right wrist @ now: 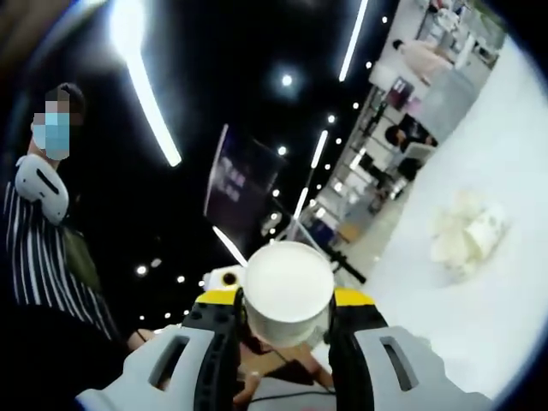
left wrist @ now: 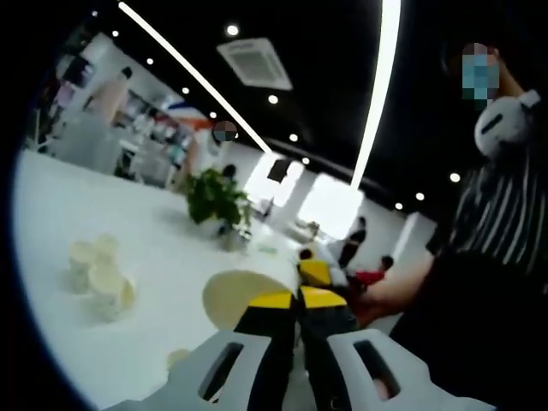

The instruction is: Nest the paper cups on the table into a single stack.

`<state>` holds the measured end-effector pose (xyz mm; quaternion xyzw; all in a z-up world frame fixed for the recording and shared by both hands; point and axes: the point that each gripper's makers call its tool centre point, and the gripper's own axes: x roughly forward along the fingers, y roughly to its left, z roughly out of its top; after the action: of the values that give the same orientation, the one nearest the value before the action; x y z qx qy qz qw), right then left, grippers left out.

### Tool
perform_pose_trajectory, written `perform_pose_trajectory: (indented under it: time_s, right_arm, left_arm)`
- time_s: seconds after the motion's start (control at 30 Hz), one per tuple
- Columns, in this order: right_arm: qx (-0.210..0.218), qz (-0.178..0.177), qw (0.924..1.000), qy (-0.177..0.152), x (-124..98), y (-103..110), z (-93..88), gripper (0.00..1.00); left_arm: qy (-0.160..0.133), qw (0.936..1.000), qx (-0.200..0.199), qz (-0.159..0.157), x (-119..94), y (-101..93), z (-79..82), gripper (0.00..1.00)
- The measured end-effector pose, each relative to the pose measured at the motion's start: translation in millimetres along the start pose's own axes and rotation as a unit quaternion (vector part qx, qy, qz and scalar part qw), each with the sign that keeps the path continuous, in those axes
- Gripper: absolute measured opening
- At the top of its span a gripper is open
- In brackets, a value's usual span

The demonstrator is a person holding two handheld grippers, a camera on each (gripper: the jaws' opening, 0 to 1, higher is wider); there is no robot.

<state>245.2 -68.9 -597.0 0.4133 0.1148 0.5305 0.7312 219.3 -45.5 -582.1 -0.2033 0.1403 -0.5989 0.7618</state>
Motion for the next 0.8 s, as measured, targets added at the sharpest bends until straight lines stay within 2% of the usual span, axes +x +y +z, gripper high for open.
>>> perform_pose_trajectory:
  time_s: [0.23, 0.5, 0.8]
  right_arm:
    - [-0.020, 0.002, 0.9997, -0.010, 1.5, 4.2, 4.8, 0.36]
    - [-0.026, 0.011, 0.9996, -0.003, 4.7, 7.4, 5.5, 0.36]
    - [-0.025, 0.012, 0.9996, -0.010, 0.6, 5.9, 8.1, 0.34]
  left_arm:
    - [0.001, 0.9999, 0.016, -0.001, -0.4, -1.8, 4.6, 0.00]
    - [0.001, 0.9998, 0.020, 0.003, -4.1, -3.5, 6.3, 0.00]
    - [0.001, 0.9996, 0.026, 0.014, -7.5, -0.7, 9.4, 0.00]
